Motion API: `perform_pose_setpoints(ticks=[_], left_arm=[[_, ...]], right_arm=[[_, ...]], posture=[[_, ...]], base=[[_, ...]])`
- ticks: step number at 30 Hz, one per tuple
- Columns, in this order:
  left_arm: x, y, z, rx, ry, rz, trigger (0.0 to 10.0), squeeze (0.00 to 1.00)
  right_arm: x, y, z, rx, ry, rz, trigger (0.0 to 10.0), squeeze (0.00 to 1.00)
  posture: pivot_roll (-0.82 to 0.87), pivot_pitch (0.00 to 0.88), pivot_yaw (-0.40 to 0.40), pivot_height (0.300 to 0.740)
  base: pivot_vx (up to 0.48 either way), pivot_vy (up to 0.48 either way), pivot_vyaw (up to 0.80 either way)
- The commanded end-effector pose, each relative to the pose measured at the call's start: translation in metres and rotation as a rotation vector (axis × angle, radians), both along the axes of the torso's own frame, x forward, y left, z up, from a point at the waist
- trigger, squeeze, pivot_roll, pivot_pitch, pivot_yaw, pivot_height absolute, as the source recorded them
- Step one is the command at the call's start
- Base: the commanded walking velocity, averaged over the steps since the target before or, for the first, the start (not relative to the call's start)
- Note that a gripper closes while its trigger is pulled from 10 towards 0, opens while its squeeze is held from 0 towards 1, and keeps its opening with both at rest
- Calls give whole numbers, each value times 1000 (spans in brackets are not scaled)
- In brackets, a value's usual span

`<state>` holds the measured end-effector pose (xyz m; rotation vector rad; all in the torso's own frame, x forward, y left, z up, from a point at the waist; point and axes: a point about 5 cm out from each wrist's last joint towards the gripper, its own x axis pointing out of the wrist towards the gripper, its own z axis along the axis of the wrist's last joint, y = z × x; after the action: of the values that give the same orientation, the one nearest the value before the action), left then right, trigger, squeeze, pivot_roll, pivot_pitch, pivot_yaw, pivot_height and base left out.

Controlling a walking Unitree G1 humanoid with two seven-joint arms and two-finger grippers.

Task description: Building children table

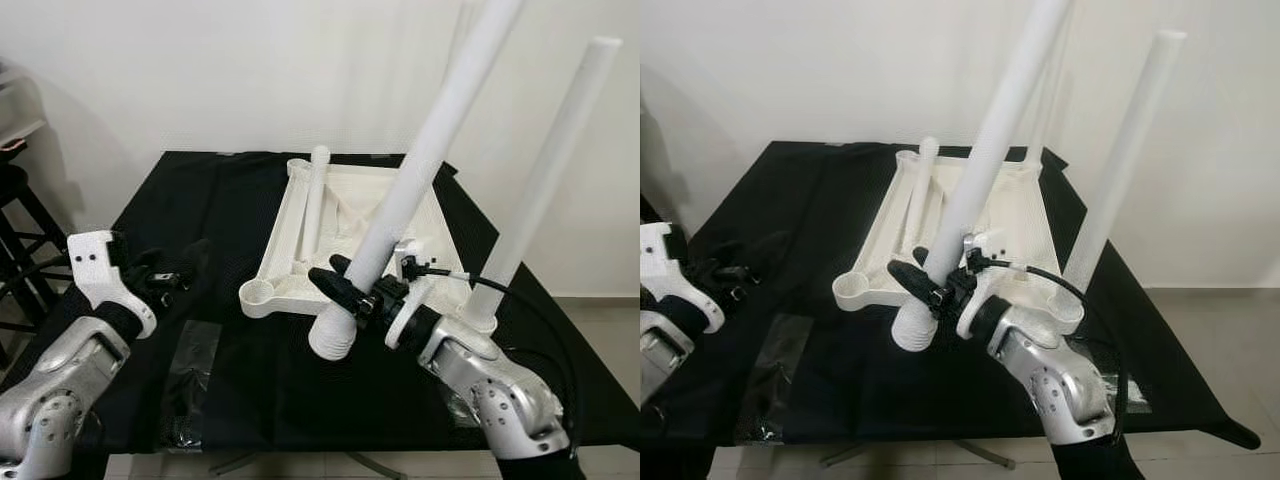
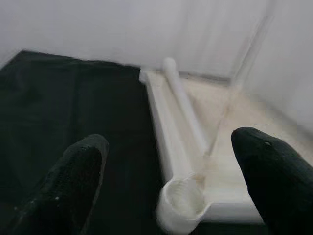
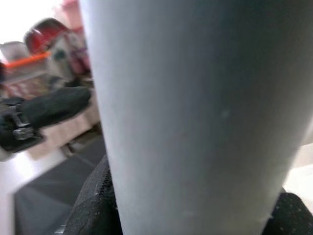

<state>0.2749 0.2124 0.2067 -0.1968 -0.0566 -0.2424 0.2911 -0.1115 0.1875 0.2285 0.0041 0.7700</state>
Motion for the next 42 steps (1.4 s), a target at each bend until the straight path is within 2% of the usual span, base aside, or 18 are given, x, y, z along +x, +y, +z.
perform_pose_setpoints(ticks=[1, 2, 3, 5, 8, 20, 23, 35, 38, 42], left_arm=[[1, -2, 0, 69, -10, -6, 10000, 0], [1, -2, 0, 69, -10, -6, 10000, 0], [2, -5, 0, 170, -34, -34, 10000, 0], [2, -12, -7, 237, -37, -105, 10000, 0], [2, -14, -9, 233, -34, -116, 10000, 0], [-3, -19, -12, 231, -26, -116, 10000, 0], [-3, -20, -12, 228, -41, -118, 10000, 0], [-4, -20, -11, 189, -80, -108, 10000, 0], [-5, -20, -9, 218, -98, -108, 10000, 0], [-7, -22, -10, 212, -95, -127, 10000, 0]], right_arm=[[1, -3, -6, -33, -1, -34, 10000, 0], [1, -3, -6, -33, -1, -34, 10000, 0], [5, -10, -10, -89, -20, -89, 10000, 0], [13, -24, -13, -133, -47, -190, 10000, 0], [14, -27, -14, -134, -52, -210, 10000, 0], [11, -27, -20, -108, -36, -212, 10000, 0], [11, -29, -22, -67, -25, -225, 10000, 0], [8, -26, -23, -75, -75, -186, 10000, 0], [6, -25, -22, -84, -83, -156, 10000, 0], [3, -22, -21, -58, -89, -122, 10000, 0]], posture=[[-77, 0, -29, 740], [-77, 0, -29, 740], [-78, 0, -28, 740], [-74, 0, -30, 740], [-72, 0, -31, 740], [-65, 0, -43, 740], [-64, 0, -45, 740], [-58, 0, -47, 740], [-56, 0, -48, 740], [-52, 0, -51, 740]], base=[[0, 0, 0], [0, 0, 0], [0, 0, 0], [0, 0, 0], [0, 0, 0], [0, 480, 0], [0, 0, 0], [0, 0, 0], [0, 0, 800], [0, 0, 798]])
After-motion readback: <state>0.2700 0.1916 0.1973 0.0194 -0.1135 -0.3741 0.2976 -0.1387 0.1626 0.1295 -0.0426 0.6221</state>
